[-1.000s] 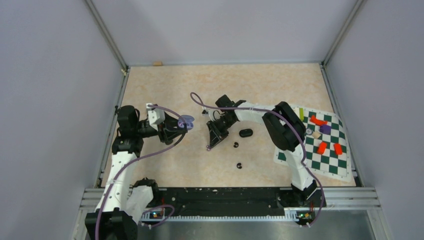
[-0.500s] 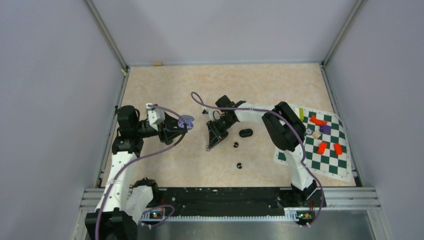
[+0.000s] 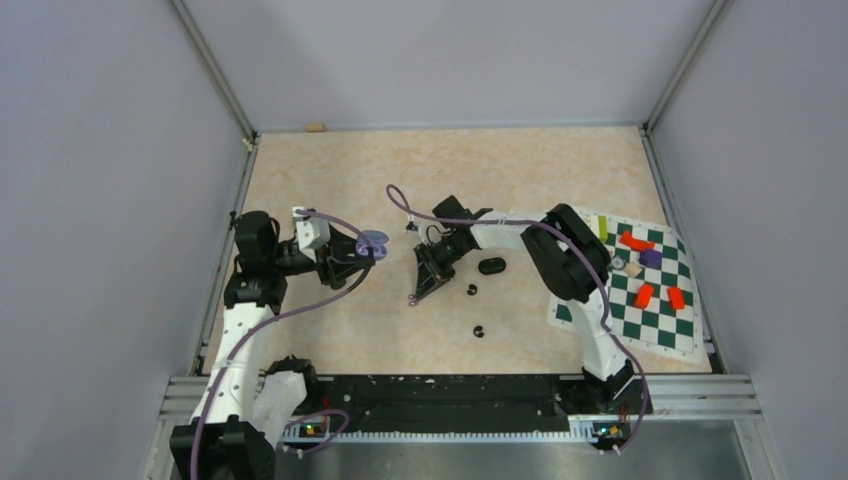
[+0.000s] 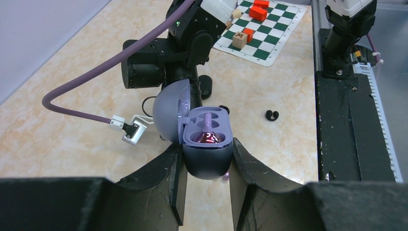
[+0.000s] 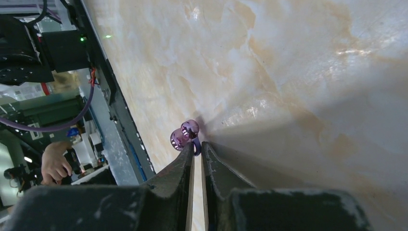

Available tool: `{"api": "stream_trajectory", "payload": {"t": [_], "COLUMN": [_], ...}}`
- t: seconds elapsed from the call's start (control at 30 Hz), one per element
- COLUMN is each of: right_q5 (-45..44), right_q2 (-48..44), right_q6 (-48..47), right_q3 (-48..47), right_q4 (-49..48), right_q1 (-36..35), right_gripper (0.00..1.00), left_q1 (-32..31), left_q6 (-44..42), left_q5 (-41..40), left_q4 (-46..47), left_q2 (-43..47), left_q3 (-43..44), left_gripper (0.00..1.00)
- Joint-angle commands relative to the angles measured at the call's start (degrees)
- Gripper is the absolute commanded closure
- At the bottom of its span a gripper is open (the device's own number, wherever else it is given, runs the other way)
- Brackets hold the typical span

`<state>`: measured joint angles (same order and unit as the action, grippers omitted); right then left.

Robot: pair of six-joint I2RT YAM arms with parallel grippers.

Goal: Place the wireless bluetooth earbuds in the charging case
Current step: Pick up the earbud from the center of the board.

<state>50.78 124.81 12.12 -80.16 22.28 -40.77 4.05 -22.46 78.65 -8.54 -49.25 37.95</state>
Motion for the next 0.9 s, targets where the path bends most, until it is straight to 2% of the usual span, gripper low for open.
{"api": "stream_trajectory", "payload": {"t": [0.0,0.23,0.87], "right_q5": [1.5,4.3,-6.1], "right_q2": [-0.8,-4.2,-21.7], "right_q6": [2.2,4.1,-8.8], "right_q3": [1.7,2.9,2.6], "right_q4": [-4.4,-7.3,-2.4], "right_q1": [0.3,4.0,6.7], "right_gripper": [0.92,0.96,0.96], "left_q1": [0.4,0.4,0.0], "left_q6": [-0.6,-0.6,-0.5], "left_q5": [1.7,1.8,2.2], "left_q4": [1.9,1.9,1.9], "left_q2": [0.4,0.1,-0.3], "left_q3": [0.0,0.0,0.1], "left_gripper": [1.00,1.00,1.00]}}
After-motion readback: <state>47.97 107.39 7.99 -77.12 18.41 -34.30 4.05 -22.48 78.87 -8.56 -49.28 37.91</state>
